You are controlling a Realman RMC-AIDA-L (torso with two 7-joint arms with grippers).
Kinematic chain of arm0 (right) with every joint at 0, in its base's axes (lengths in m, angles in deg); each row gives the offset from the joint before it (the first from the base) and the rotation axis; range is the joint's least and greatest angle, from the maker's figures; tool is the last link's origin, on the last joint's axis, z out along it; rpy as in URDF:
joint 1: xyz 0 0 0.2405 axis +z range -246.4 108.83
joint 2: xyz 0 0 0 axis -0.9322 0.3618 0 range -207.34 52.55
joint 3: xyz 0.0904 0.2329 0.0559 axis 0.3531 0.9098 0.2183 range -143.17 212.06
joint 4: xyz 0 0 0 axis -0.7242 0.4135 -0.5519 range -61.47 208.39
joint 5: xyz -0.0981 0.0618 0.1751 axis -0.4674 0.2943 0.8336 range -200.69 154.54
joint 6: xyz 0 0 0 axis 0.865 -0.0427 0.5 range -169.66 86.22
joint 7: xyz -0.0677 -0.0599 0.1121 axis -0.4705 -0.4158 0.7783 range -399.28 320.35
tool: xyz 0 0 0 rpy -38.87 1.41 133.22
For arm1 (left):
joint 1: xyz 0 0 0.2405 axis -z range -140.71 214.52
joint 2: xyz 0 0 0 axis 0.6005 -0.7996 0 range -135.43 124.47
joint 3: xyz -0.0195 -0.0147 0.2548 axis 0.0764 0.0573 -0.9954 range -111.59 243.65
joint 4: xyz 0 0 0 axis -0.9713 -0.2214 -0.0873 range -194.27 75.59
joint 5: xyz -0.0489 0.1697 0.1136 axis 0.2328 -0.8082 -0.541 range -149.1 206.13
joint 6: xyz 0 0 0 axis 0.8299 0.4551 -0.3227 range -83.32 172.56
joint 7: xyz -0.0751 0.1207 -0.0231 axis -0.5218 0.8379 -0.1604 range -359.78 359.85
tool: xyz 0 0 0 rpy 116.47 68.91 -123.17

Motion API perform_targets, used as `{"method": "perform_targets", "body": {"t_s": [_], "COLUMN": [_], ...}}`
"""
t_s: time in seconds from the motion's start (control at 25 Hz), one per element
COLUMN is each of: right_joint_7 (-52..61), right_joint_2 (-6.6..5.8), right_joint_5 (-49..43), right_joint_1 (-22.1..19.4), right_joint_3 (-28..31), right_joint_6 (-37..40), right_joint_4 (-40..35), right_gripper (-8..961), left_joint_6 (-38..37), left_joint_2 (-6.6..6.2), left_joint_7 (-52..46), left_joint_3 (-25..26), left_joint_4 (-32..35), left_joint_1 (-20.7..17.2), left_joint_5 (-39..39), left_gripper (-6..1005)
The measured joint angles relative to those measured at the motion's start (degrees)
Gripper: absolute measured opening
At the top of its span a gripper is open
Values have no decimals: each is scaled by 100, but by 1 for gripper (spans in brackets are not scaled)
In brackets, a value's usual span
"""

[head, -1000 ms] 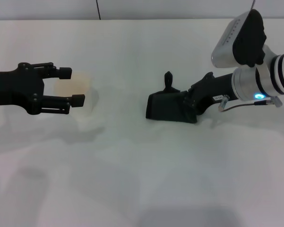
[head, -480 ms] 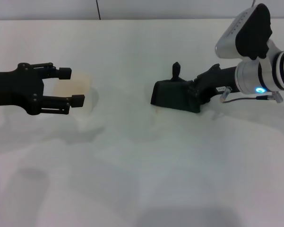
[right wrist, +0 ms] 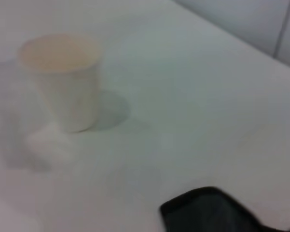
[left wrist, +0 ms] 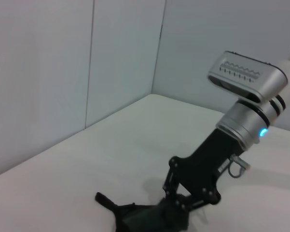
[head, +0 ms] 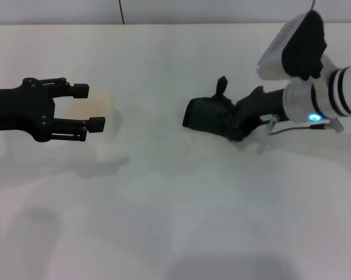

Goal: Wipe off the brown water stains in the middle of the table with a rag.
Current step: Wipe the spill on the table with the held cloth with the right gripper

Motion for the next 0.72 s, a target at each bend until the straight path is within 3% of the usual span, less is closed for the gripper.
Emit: {"method": "perform_targets", "body": {"t_s": [0.72], "right_joint_7": [103], "right_joint_2": [4], "right_joint_5": [215], "right_joint_1": [11], "right_joint_3": [-257], "right_joint_6": [1030], "right_joint_4": [-230], "right_gripper": [81], "left_joint_6": [-1], "left_joint_2": [0], "left_joint_7": [1], "left_joint_3": [0], "left_joint_4": [6], "left_joint_1": [18], "left_joint_5": [12], "left_gripper": [846]}}
